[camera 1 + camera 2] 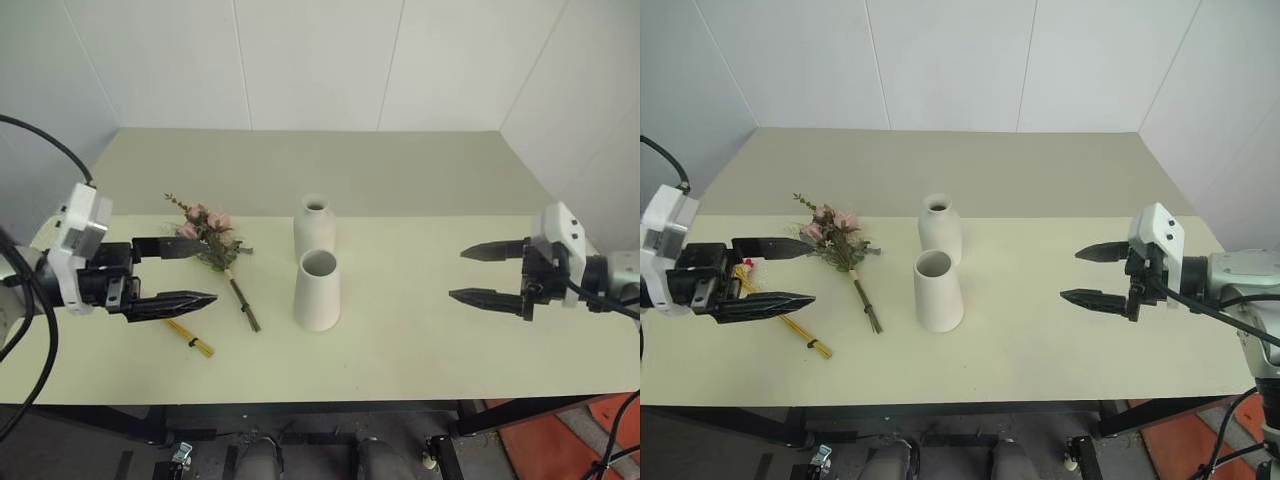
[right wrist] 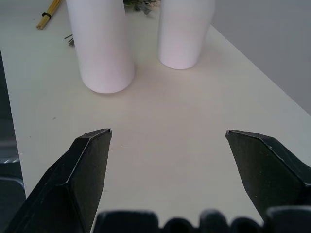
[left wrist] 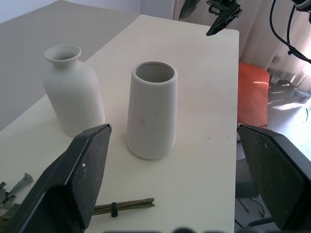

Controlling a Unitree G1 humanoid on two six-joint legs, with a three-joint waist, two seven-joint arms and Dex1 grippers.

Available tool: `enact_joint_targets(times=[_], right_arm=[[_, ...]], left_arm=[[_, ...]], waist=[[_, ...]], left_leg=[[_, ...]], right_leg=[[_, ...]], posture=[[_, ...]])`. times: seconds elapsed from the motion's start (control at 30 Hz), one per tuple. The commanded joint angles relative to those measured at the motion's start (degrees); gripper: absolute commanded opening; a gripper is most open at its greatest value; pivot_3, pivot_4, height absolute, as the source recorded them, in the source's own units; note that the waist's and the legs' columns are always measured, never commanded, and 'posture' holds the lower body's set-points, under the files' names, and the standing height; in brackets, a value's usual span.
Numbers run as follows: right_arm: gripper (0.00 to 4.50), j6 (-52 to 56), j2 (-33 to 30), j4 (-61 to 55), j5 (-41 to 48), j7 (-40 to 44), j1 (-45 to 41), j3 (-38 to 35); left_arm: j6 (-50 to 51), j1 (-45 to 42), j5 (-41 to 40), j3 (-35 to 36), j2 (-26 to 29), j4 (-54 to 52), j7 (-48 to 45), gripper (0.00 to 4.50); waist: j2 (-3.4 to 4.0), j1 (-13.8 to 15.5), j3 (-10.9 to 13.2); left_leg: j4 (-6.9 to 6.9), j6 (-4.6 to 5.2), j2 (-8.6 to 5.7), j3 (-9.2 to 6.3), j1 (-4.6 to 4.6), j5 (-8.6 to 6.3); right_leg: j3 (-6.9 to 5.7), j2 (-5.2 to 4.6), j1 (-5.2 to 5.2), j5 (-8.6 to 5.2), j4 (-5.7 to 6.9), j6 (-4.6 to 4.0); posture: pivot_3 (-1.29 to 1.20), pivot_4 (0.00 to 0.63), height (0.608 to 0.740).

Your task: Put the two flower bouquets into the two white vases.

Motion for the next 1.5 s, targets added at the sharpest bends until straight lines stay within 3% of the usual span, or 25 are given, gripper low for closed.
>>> enact_joint_targets(times=[0.03,0.53,0.73,0.97,1.13,1.33,1.5], right_arm=[[4.48,0.3,-1.2,-0.9,0.9,0.4,-0.3,-2.5],[4.48,-0.4,-0.6,-1.5,1.1,0.1,0.3,-2.3],[4.48,-0.6,-0.3,-1.3,1.2,0.0,0.2,-2.4],[4.48,-1.7,0.3,0.0,0.6,0.7,-0.6,-1.2],[4.48,-3.3,0.8,2.2,0.4,3.4,-3.0,0.0],[4.48,-5.8,1.3,6.2,-1.4,5.4,-5.8,1.7],[4.48,-7.8,1.7,7.9,-1.6,7.6,-6.9,2.3]], left_arm=[[-0.9,0.0,-0.5,1.2,0.0,-0.8,-0.1,4.5],[-0.6,0.2,-0.4,1.9,0.4,-0.6,0.4,4.5],[4.1,0.1,0.8,1.9,2.4,-1.6,7.2,4.5],[29.2,-2.8,2.1,-3.5,13.8,-4.0,22.6,4.5],[50.4,-12.6,3.1,-6.8,10.6,-3.0,35.7,4.5],[52.6,-9.1,-0.8,-6.4,9.2,4.0,52.9,4.5],[52.6,-8.3,-10.9,-5.2,7.5,10.0,67.4,4.5]], waist=[[0.0,0.0,0.0],[0.0,0.0,0.0],[0.0,0.0,0.0],[0.0,-0.1,0.0],[0.0,-0.1,0.0],[0.0,-0.5,0.0],[0.0,-0.2,0.0]], left_leg=[[0.0,0.0,0.0,0.0,0.0,0.0],[0.0,0.0,0.0,0.0,0.0,0.0],[0.0,0.0,0.0,0.0,0.0,0.0],[-0.03,0.0,-0.01,0.01,0.02,0.0],[-0.01,0.0,-0.01,0.0,0.02,0.0],[-0.05,-0.01,-0.01,0.0,0.0,-0.01],[-0.04,-0.02,-0.02,0.0,0.02,-0.01]], right_leg=[[0.0,0.0,0.0,0.0,0.0,0.0],[0.0,0.0,0.0,0.0,0.0,0.0],[0.0,0.0,0.01,0.0,0.0,0.0],[0.04,0.0,-0.03,-0.01,0.01,0.02],[0.03,0.02,-0.02,-0.01,0.03,0.03],[0.04,0.02,-0.06,0.0,0.03,0.02],[0.06,-0.01,-0.05,0.01,0.05,0.0]], posture=[[0.0,0.15,0.74],[0.0,0.15,0.74],[0.0,0.15,0.74],[0.0,0.15,0.74],[0.0,0.15,0.74],[0.0,0.15,0.74],[0.0,0.15,0.74]])
